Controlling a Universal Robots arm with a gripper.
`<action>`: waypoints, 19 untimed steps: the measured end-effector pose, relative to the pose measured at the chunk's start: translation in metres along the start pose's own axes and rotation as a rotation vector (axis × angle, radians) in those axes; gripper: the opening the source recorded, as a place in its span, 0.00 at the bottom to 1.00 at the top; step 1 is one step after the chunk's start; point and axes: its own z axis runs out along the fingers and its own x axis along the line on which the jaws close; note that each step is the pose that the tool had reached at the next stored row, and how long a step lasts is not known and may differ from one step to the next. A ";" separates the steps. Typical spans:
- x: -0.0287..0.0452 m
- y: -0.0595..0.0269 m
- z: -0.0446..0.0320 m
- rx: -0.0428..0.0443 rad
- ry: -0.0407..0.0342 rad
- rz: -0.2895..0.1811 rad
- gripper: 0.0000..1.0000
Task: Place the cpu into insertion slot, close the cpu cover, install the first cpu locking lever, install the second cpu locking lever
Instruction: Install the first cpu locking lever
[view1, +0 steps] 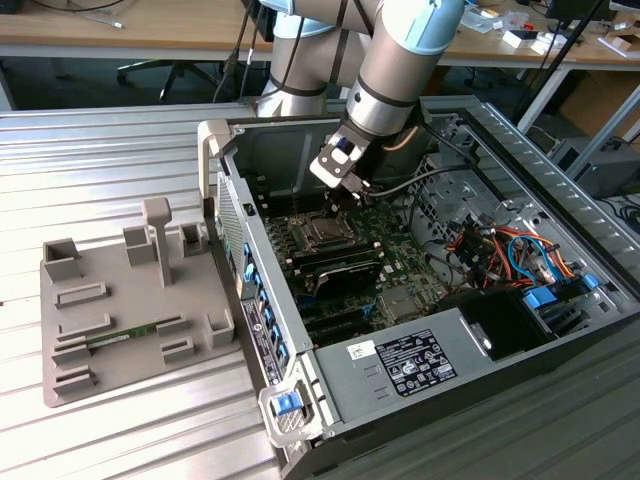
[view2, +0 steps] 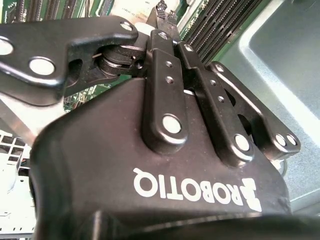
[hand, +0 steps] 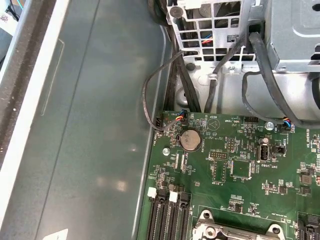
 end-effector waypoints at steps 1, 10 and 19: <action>-0.0009 0.0000 0.0000 0.0000 0.0001 0.000 0.10; -0.0051 -0.0036 -0.0026 -0.0010 0.0001 -0.001 0.10; -0.0052 -0.0036 -0.0027 0.0004 -0.0019 -0.029 0.10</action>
